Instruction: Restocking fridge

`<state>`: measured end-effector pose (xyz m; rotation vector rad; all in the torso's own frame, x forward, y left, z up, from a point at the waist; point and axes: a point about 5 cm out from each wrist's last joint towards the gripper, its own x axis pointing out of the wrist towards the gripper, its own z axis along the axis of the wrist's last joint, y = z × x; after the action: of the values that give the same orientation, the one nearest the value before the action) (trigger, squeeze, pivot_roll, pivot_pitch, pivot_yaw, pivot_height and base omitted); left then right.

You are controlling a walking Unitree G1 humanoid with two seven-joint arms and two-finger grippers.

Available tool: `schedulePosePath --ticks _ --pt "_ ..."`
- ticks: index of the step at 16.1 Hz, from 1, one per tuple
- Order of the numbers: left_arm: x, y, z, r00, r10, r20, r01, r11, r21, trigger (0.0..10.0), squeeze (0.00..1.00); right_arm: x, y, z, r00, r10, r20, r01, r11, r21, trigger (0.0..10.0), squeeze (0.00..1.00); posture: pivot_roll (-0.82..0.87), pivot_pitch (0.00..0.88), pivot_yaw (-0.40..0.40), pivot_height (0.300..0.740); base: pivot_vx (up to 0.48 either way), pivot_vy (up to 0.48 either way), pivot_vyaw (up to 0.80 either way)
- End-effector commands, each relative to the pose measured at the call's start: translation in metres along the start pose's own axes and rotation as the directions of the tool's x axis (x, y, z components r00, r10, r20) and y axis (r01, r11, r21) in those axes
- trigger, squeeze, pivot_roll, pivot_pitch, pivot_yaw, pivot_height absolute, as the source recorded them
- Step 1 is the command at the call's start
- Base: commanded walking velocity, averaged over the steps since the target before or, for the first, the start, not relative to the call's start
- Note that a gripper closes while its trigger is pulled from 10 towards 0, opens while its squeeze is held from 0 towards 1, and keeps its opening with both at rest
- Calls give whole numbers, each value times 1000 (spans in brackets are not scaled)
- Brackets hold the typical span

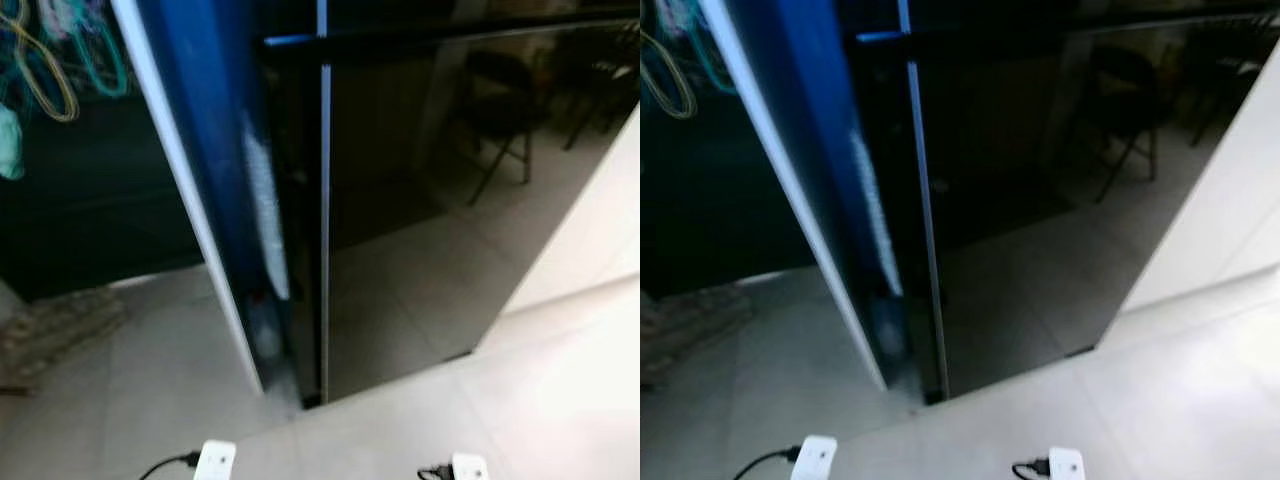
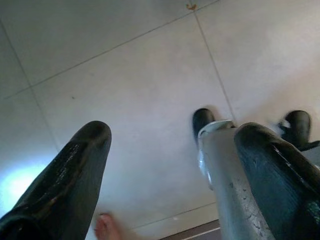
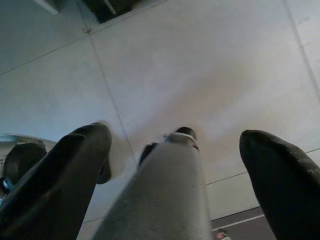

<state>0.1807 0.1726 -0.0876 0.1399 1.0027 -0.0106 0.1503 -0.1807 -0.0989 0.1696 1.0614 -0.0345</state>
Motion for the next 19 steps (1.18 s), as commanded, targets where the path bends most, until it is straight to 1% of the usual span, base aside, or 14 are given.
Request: schedulePosePath --ticks 1,12,19 --pt "0 -7 -2 1000 -18 -8 18 1000 0 10000 0 -2 -10 -5 1000 -27 -15 27 1000 9 10000 0 4 39 10 740 0 319 0" --pt "0 -7 -1 1000 -12 -7 12 1000 -10 10000 0 -2 -9 -3 1000 -21 -3 21 1000 22 10000 0 18 50 6 740 0 317 0" --pt "0 -8 -3 1000 -18 -10 18 1000 -13 10000 0 -3 -11 -5 1000 -24 -7 24 1000 14 10000 0 16 38 1 740 0 314 0"
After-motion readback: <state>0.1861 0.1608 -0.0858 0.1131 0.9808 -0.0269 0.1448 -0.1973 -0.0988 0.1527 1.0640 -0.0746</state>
